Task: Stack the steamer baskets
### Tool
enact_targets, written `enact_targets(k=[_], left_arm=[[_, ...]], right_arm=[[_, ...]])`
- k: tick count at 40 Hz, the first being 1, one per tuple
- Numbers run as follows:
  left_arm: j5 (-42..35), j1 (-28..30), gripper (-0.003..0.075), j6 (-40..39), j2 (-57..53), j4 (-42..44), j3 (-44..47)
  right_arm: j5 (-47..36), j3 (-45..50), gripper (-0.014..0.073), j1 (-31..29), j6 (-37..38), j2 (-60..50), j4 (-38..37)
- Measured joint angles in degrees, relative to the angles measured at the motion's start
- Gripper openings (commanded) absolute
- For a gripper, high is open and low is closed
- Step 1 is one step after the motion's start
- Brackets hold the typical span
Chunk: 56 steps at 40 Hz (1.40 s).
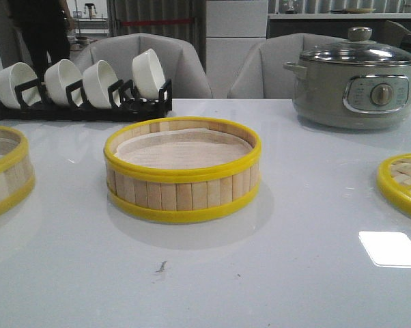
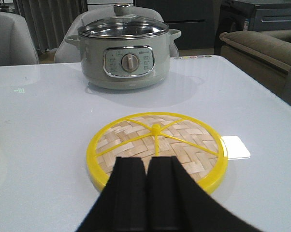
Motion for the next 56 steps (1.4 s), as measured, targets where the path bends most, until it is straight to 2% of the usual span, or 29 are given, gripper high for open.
enact_targets(k=[18, 21, 25, 32, 37, 43, 48, 56], left_arm=[[0.2, 0.0, 0.0088, 0.0, 0.0, 0.2, 0.0], [2.5, 0.0, 0.0088, 0.0, 0.0, 0.3, -1.0], [10.5, 0.0, 0.0088, 0.0, 0.8, 0.9, -6.9], [26.4, 0.0, 0.0088, 0.0, 11.2, 5.5, -28.7], [33.0, -0.2, 0.0088, 0.0, 20.0, 9.3, -42.5], [36.0, -1.2, 0.0088, 0.0, 28.3, 10.4, -48.5], [33.7, -1.3, 0.0088, 0.0, 35.7, 8.6, -49.4], [32.8, -1.3, 0.0088, 0.0, 41.3, 5.6, -49.4]], right_arm=[[0.0, 0.0, 0.0056, 0.0, 0.0, 0.0, 0.0], [0.0, 0.0, 0.0056, 0.0, 0.0, 0.0, 0.0], [0.0, 0.0, 0.0056, 0.0, 0.0, 0.0, 0.0], [0.0, 0.0, 0.0056, 0.0, 0.0, 0.0, 0.0], [0.0, 0.0, 0.0056, 0.0, 0.0, 0.0, 0.0], [0.0, 0.0, 0.0056, 0.0, 0.0, 0.0, 0.0], [0.0, 0.0, 0.0056, 0.0, 0.0, 0.0, 0.0], [0.0, 0.0, 0.0056, 0.0, 0.0, 0.0, 0.0]])
